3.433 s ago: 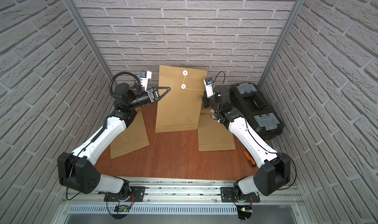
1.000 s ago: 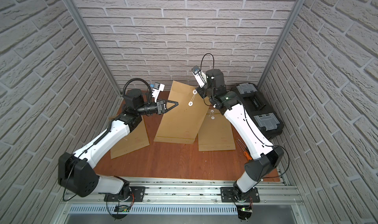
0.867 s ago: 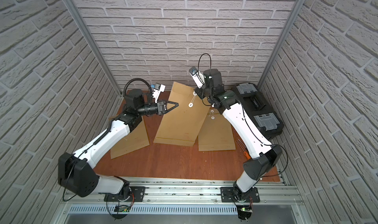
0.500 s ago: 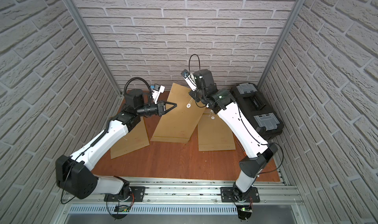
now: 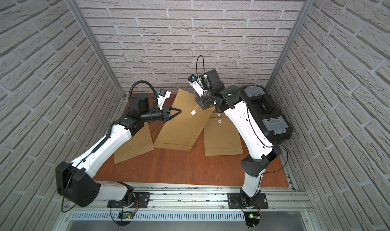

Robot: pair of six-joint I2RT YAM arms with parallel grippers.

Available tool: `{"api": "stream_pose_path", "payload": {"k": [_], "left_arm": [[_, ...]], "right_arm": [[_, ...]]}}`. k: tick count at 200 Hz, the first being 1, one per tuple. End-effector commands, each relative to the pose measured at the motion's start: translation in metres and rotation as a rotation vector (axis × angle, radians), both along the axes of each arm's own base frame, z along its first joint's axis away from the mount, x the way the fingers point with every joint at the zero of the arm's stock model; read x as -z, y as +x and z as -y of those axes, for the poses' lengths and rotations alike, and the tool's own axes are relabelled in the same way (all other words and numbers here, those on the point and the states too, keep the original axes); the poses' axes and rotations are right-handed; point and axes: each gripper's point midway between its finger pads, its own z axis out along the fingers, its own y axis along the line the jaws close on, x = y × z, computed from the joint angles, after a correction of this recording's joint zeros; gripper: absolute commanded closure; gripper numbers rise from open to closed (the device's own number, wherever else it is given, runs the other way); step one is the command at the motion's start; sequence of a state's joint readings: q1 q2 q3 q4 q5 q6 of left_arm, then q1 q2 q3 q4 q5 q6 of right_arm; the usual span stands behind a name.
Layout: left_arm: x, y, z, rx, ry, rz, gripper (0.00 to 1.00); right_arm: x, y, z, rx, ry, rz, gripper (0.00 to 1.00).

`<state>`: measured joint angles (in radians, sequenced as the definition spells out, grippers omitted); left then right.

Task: Close the mouth of the file bag
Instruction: Close the file bag.

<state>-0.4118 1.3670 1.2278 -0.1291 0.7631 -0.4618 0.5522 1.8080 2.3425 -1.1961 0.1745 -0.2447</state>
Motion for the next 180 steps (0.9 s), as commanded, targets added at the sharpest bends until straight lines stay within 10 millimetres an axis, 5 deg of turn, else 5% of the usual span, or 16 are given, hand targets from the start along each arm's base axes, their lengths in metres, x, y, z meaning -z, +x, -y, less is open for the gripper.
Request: {"api": "stream_pose_path", "payload": {"k": [1,90,133,180], "left_arm": [[-0.021,-0.006,0.001,0.01,-0.006,0.079,1.0],[-0.025,-0.006,0.002,-0.005,-0.013,0.095,1.0],[-0.032,0.002,-0.001,-0.051,-0.034,0.117,1.0],[-0.051,0.016,-0.014,-0.135,-0.093,0.162,1.0]], "right_arm": [[-0.007,-0.007,-0.017,-0.04,0.133,-0.05,0.98],[0.002,-0.011,-0.041,-0.061,0.302,-0.136,0.97],[0.006,-0.021,-0.05,-0.053,0.441,-0.168,0.75],[0.016,-0.025,-0.053,-0.028,0.556,-0.161,0.7]]}}
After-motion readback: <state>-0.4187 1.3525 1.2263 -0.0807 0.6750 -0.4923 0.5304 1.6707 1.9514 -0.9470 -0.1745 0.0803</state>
